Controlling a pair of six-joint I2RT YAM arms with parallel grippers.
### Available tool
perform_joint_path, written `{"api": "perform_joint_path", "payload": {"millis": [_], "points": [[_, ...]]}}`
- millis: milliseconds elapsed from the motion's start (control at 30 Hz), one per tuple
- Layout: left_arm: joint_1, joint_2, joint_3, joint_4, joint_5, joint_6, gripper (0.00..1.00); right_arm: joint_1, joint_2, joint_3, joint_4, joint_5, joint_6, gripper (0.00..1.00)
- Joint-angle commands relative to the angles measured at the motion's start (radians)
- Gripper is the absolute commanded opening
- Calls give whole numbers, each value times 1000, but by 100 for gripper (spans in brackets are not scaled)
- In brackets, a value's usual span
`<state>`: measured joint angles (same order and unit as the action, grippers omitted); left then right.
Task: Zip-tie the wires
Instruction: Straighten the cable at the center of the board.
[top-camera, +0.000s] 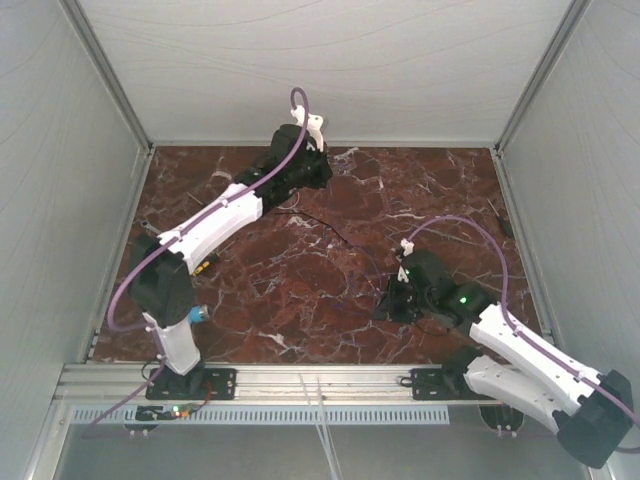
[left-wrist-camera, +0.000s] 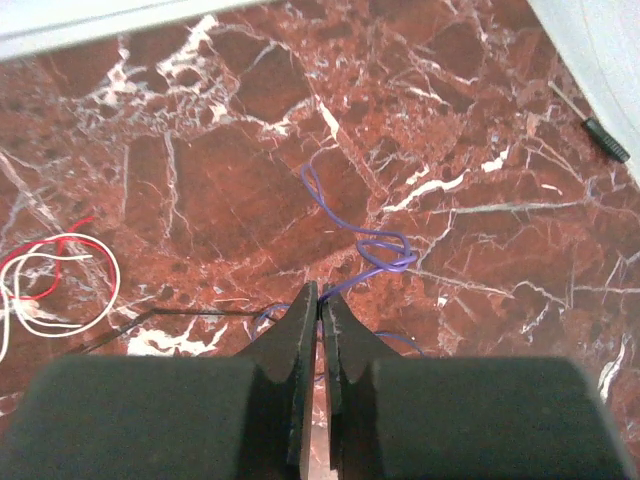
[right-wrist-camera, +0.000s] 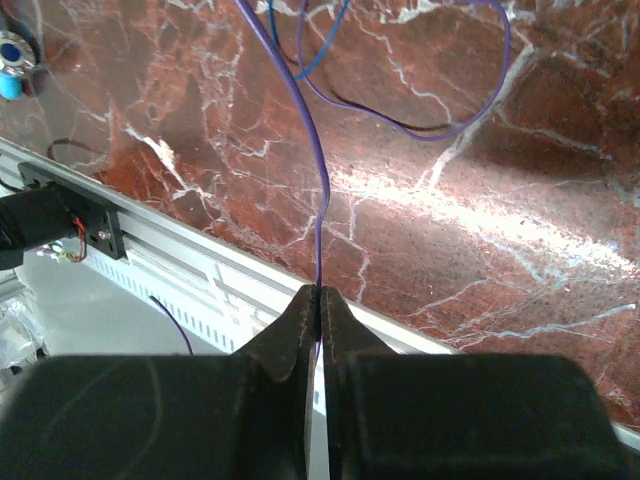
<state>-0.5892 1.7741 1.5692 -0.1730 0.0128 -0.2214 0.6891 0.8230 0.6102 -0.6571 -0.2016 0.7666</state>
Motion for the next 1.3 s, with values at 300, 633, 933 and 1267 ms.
{"api": "perform_joint_path", "payload": {"millis": [300, 633, 933, 1267], "points": [[-4, 232, 27, 127, 71, 18, 0, 6, 139, -108, 83, -1, 73, 0], [-4, 384, 100, 116, 142, 2, 0, 7, 272, -171, 186, -10, 73, 0], [-5, 468, 165, 108, 188, -22, 0, 6, 325, -184, 205, 10, 60, 0], [-10, 486, 175, 89, 196, -29, 7, 7, 275, -180, 178, 26, 57, 12]]}}
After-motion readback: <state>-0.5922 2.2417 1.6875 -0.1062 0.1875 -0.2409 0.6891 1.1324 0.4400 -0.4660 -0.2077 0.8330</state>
